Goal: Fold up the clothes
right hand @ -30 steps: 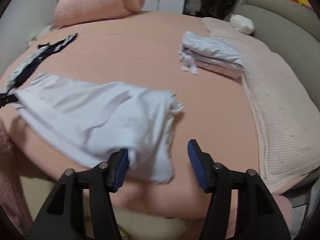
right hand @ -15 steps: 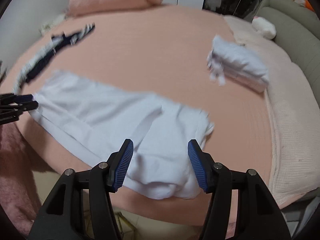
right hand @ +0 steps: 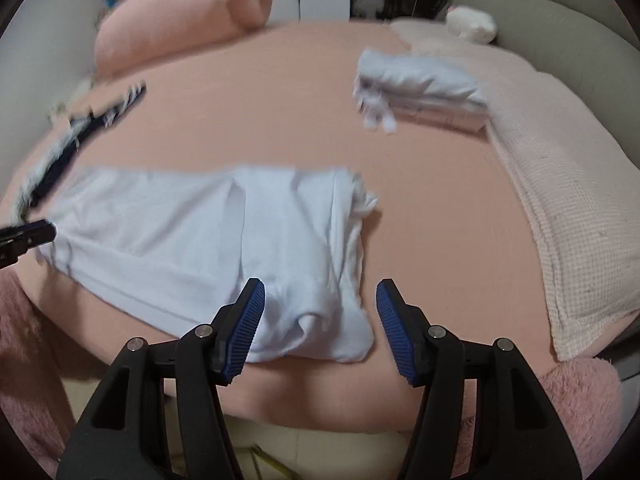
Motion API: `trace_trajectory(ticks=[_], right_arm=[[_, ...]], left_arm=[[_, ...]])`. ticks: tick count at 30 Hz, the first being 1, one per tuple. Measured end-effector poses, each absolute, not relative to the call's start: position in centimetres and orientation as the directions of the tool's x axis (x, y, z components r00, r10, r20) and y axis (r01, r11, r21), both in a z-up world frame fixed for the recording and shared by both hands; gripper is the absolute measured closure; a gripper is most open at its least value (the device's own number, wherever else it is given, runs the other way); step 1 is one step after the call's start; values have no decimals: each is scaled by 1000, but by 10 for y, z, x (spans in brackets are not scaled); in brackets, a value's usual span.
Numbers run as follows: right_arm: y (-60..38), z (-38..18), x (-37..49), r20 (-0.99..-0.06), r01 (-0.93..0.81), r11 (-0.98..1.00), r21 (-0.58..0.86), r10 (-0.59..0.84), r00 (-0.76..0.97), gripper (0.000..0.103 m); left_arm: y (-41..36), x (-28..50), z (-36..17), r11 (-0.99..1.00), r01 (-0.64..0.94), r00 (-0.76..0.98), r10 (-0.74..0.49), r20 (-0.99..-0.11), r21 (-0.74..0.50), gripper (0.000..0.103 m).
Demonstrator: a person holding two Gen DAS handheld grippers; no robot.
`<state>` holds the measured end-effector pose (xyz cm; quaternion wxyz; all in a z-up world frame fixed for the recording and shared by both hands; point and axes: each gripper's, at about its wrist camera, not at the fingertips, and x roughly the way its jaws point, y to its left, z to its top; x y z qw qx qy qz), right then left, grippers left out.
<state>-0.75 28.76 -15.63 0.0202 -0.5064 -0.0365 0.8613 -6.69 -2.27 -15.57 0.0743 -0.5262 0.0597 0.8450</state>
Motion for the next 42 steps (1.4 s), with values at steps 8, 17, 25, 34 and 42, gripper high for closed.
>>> trace_trajectory(ticks=[8, 17, 25, 34, 42], right_arm=[[324, -144, 6, -875, -126, -991, 54, 14, -483, 43], [288, -146, -70, -808, 8, -998, 70, -61, -586, 43], [312, -174, -60, -813, -80, -987, 139, -68, -578, 43], [306, -192, -75, -840, -109, -993, 45, 21, -542, 40], [311, -155, -35, -774, -97, -974, 207, -102, -625, 38]], left_arm=[[-43, -93, -154, -984, -147, -447, 153, -881, -97, 56], [-56, -136, -156, -969, -154, -507, 245, -826, -192, 58], [-88, -128, -152, -976, -52, -584, 202, -786, -212, 81], [-61, -148, -176, -978, -116, -513, 208, -833, -174, 54], [-53, -105, -146, -947, -168, -572, 319, -756, -273, 53]])
